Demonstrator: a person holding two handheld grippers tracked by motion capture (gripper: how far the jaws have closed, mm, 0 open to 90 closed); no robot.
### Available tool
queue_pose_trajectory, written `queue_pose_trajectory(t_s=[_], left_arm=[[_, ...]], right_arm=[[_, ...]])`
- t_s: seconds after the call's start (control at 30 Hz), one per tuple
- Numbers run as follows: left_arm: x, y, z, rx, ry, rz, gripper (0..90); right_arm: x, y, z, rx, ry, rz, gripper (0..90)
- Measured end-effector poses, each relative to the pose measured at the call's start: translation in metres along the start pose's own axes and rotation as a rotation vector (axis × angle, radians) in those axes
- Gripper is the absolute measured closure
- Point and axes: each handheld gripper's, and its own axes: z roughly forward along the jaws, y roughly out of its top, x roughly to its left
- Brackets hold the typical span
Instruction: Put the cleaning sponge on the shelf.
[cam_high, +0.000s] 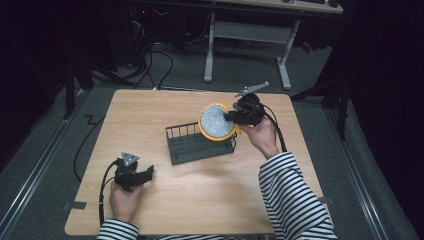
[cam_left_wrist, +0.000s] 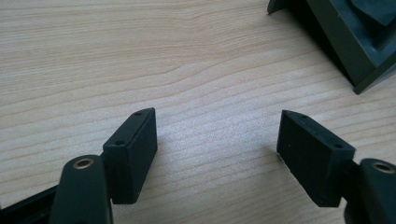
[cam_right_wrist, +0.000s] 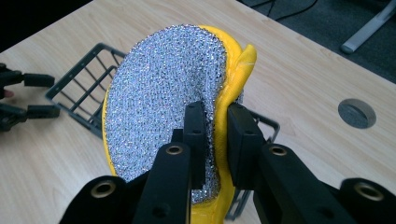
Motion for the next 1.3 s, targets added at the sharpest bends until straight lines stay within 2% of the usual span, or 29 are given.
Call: queue_pose_trajectory(t_s=[0.33, 0.47, 0.6, 0.9, 1.3], left_arm=[[0.000, 0.000, 0.000, -0.001, -0.001, -0.001, 29.5], [0.000, 0.000, 0.000, 0.000, -0.003, -0.002, 29.5], [0.000, 0.000, 0.000, -0.001, -0.004, -0.003, 29.5], [0.000, 0.000, 0.000, -0.001, -0.003, -0.003, 29.5], [0.000, 0.000, 0.000, 0.000, -0.003, -0.002, 29.5]], right_arm=[[-0.004, 0.004, 0.027, 0.009, -0.007, -0.017, 79.6], [-0.008, 0.001, 0.039, 0.008, -0.003, 0.022, 79.5], [-0.008, -0.001, 0.045, 0.012, -0.007, 0.005, 79.3], [-0.012, -0.007, 0.054, 0.030, -0.004, -0.019, 78.4], [-0.014, -0.016, 0.060, 0.062, 0.000, -0.016, 78.6]])
